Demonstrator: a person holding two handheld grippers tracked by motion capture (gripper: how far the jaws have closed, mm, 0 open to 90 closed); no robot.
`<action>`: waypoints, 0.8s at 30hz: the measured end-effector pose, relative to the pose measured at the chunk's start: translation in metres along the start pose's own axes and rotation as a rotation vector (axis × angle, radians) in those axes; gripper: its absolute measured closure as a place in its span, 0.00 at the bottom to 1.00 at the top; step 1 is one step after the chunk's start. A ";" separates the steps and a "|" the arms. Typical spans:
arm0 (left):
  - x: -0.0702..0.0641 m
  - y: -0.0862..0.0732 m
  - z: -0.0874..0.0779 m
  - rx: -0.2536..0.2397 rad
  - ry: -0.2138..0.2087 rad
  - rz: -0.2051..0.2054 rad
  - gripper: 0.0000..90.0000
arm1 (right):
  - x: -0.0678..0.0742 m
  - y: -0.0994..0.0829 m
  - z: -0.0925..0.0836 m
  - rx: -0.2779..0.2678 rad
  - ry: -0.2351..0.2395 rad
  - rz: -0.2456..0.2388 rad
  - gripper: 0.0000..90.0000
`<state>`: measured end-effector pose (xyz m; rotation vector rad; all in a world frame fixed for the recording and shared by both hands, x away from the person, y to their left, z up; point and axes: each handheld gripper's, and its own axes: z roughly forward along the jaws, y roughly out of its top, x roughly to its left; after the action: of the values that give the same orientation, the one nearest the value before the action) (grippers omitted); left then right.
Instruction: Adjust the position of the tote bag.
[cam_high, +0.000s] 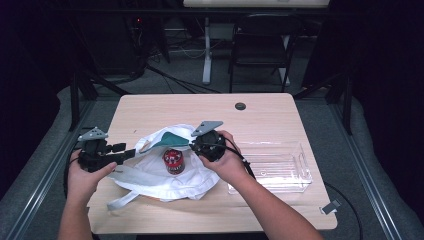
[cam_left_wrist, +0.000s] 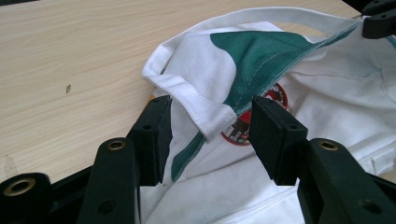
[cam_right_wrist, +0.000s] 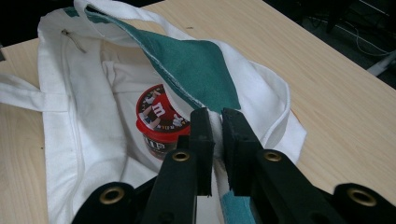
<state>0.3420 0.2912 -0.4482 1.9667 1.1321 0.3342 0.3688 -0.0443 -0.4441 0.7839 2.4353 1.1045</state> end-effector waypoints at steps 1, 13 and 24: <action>0.000 0.000 -0.001 0.001 -0.007 0.005 0.55 | 0.000 0.000 0.000 -0.004 -0.001 0.003 0.92; 0.001 -0.004 -0.002 0.025 -0.017 0.060 0.51 | -0.003 0.003 0.002 -0.006 0.001 0.015 0.92; -0.003 -0.007 0.017 0.072 0.013 0.116 0.57 | -0.004 0.003 0.003 -0.013 0.002 0.020 0.92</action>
<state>0.3459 0.2818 -0.4633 2.1014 1.0539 0.3720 0.3741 -0.0432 -0.4432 0.8045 2.4248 1.1284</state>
